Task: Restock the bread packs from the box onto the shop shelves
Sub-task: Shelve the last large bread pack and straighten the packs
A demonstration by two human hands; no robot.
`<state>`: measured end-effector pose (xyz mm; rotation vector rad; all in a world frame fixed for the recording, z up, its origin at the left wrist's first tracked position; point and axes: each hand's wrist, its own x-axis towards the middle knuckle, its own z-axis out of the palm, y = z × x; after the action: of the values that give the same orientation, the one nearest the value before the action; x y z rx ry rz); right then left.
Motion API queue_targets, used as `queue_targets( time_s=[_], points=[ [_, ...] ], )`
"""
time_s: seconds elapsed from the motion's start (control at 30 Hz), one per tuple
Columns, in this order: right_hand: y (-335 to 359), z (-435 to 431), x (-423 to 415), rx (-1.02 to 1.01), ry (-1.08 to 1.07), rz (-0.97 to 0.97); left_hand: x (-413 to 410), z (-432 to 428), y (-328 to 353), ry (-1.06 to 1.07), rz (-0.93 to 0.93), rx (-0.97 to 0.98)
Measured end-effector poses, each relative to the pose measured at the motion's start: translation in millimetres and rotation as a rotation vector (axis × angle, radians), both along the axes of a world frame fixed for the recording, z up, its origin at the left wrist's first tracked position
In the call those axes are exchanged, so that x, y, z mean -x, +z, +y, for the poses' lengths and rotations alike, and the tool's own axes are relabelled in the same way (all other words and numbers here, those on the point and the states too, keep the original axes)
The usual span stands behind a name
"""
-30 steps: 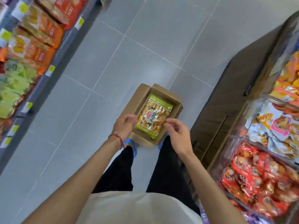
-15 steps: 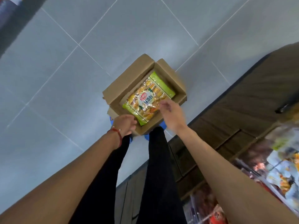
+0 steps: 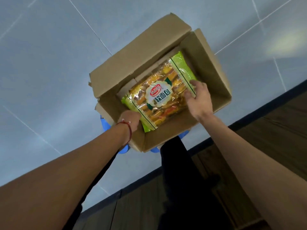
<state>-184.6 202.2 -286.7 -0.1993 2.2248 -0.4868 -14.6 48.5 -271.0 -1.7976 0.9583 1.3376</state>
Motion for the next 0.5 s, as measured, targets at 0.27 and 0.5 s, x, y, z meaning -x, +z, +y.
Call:
queue_targets(
  time_s=[0.27, 0.5],
  points=[
    [-103.5, 8.9, 38.5, -0.073, 0.065, -0.048, 6.7, 24.6, -102.2, 0.165, -0.069, -0.025],
    [-141.9, 15.2, 55.9, -0.018, 0.079, -0.126, 12.3, 29.6, -125.7, 0.375, 0.026, -0.131]
  ],
)
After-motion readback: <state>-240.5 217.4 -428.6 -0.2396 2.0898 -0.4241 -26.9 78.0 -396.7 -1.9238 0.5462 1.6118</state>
